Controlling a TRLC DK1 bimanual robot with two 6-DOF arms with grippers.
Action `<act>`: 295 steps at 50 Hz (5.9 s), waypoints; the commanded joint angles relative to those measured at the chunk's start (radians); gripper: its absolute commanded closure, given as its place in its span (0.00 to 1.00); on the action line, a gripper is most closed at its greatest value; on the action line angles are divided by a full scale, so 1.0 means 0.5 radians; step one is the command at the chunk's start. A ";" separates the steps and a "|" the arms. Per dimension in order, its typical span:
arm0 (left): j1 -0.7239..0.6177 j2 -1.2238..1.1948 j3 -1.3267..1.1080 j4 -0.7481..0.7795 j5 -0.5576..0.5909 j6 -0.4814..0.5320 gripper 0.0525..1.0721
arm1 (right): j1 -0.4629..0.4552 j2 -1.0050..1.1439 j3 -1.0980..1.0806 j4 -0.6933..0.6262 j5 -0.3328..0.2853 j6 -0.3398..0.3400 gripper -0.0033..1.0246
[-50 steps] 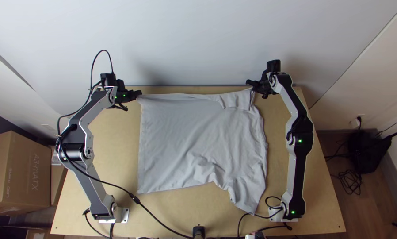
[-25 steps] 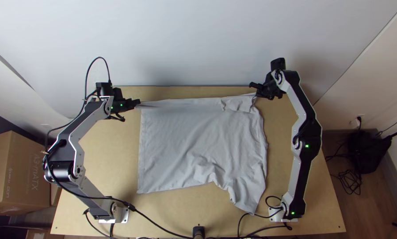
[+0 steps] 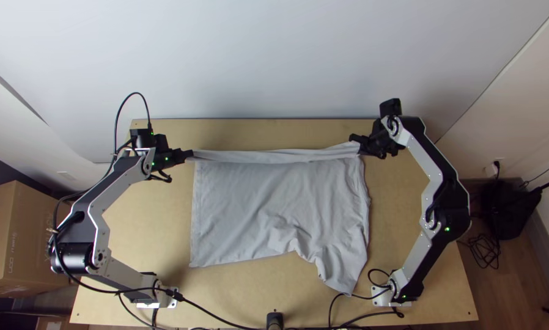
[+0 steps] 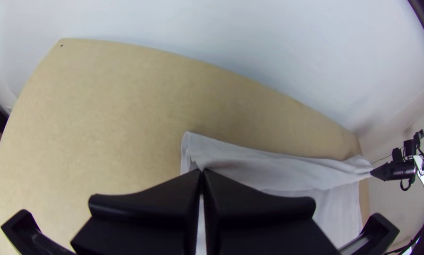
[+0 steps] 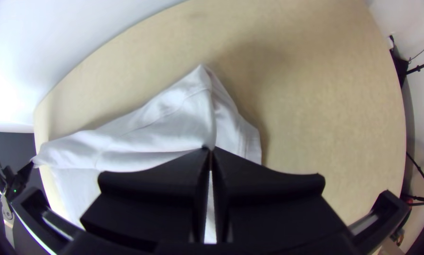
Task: Fold the t-shirt
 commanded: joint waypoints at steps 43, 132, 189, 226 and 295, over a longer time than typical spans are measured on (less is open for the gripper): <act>-0.007 -0.487 -0.567 -0.041 -0.007 -0.006 0.04 | -0.297 -1.057 -1.076 0.273 0.021 -0.127 0.10; -0.523 -1.358 -0.238 -1.925 -0.087 0.668 0.04 | 0.571 -1.122 -2.146 -0.513 -0.409 -0.094 0.82; -1.363 -0.383 -0.653 -2.051 -0.479 0.491 0.34 | 0.556 -1.291 -1.674 -0.749 -0.390 -0.048 0.97; -1.225 -0.634 -0.775 -1.891 -0.476 0.650 0.97 | 0.258 -1.321 -1.567 -0.896 -0.326 -0.223 0.97; -0.311 -0.094 0.206 -1.164 -0.464 0.914 0.97 | 0.022 -0.450 -0.290 -0.470 -0.077 -0.293 0.97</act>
